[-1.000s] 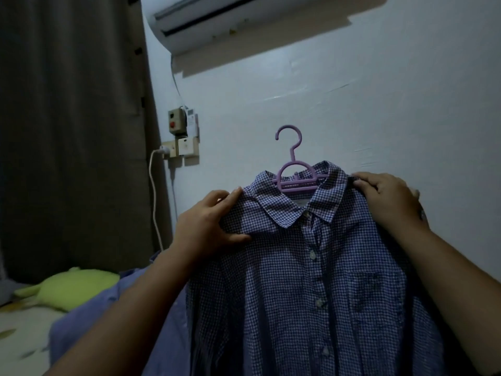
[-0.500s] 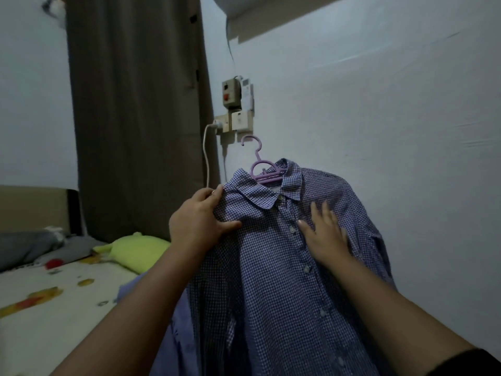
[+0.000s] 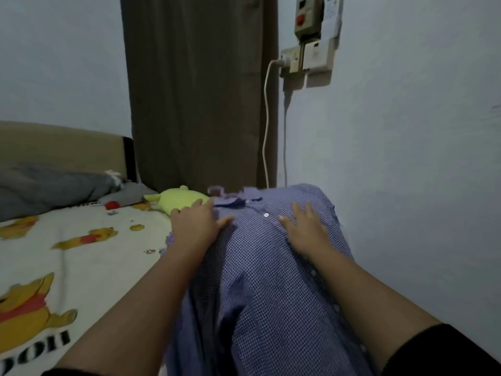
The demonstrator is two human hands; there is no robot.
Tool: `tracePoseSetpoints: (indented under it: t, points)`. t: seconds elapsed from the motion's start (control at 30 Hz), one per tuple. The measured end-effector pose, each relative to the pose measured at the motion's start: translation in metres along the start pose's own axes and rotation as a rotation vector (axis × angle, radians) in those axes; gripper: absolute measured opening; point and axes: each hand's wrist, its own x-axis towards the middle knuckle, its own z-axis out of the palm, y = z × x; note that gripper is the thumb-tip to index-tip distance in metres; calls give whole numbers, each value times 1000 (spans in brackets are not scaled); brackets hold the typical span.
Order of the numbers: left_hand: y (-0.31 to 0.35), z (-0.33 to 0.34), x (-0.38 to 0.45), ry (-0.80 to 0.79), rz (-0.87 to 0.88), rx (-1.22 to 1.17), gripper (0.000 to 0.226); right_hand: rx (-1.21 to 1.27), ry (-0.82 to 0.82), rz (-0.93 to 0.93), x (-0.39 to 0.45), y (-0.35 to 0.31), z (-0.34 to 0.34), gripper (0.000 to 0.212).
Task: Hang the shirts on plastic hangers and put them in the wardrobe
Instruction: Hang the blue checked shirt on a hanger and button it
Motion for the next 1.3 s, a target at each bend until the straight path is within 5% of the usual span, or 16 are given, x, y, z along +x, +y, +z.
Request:
tracePoseSetpoints:
  t: [0.53, 0.87, 1.3]
  points:
    - [87, 29, -67, -97, 414, -307, 69, 137, -57, 54, -66, 87, -1, 75]
    - [207, 57, -174, -409, 651, -659, 63, 169, -48, 311, -191, 198, -37, 60]
    - [301, 142, -289, -772, 847, -637, 68, 178, -43, 646, -294, 330, -5, 53]
